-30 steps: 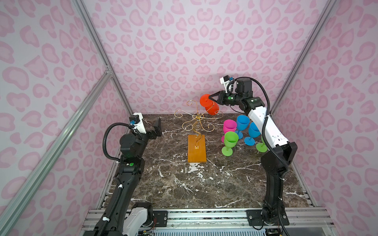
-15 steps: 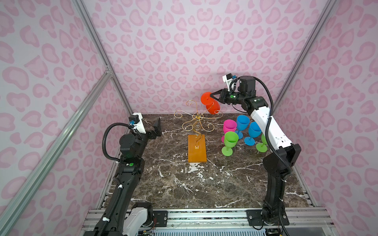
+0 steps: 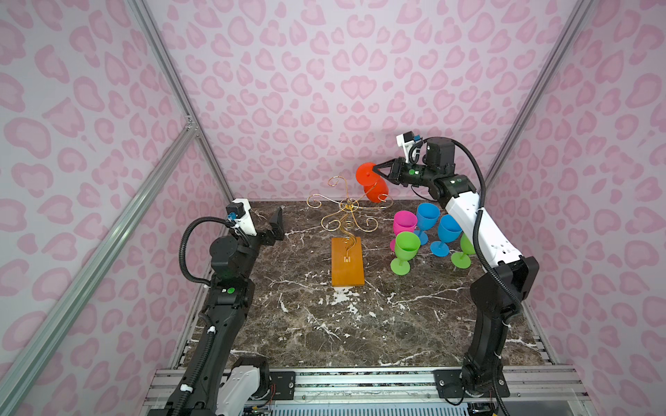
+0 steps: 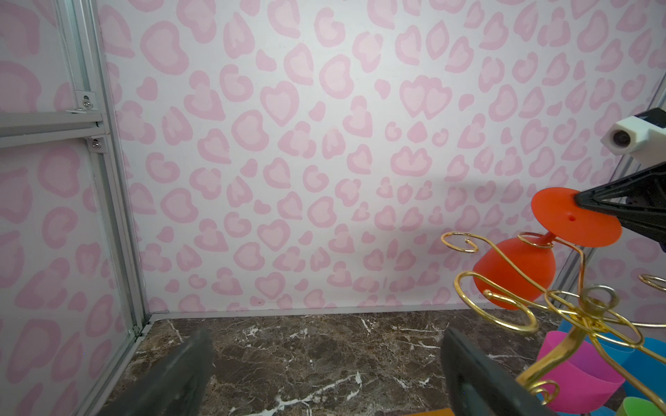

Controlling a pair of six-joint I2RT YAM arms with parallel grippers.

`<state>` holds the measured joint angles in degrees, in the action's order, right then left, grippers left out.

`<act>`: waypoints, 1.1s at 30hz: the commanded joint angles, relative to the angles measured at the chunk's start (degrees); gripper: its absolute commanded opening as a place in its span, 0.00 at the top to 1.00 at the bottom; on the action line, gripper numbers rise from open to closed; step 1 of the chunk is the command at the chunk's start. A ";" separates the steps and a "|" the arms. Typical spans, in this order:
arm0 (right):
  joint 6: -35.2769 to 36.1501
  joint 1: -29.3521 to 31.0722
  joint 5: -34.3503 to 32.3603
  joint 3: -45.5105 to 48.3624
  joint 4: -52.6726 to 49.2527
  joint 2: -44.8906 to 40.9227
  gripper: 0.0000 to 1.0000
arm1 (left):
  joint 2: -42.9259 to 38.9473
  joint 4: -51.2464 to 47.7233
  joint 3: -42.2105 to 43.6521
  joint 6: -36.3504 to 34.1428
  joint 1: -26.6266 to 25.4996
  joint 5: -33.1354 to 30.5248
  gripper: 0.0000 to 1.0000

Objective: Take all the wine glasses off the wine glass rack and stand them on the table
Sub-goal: 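Close the right gripper on the red glass foot and lift it off the hook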

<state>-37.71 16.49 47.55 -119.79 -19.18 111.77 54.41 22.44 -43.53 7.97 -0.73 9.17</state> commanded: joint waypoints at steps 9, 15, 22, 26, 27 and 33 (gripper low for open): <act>-2.45 0.54 0.78 5.50 8.16 -3.03 1.00 | -0.43 1.12 -0.86 0.34 0.12 0.15 0.00; -2.45 1.72 0.72 6.66 8.72 -3.54 1.00 | -0.53 1.12 -0.86 0.34 0.21 0.06 0.00; -1.66 2.56 -0.33 7.63 8.49 -4.60 1.00 | -0.53 1.12 -0.86 0.45 0.30 0.15 0.00; -1.71 2.66 -0.56 8.68 8.70 -5.30 1.00 | -0.45 1.14 -0.86 0.52 0.38 0.24 0.00; -1.79 2.73 -0.53 9.01 8.94 -5.48 1.00 | -0.40 1.21 -0.86 0.51 0.38 0.36 0.00; -1.66 3.39 -0.54 10.16 9.16 -6.02 1.00 | -0.52 1.21 -0.86 0.64 0.40 0.32 0.00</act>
<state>-39.83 19.57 46.94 -110.06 -13.04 106.08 54.15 22.44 -43.53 8.27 -0.43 9.13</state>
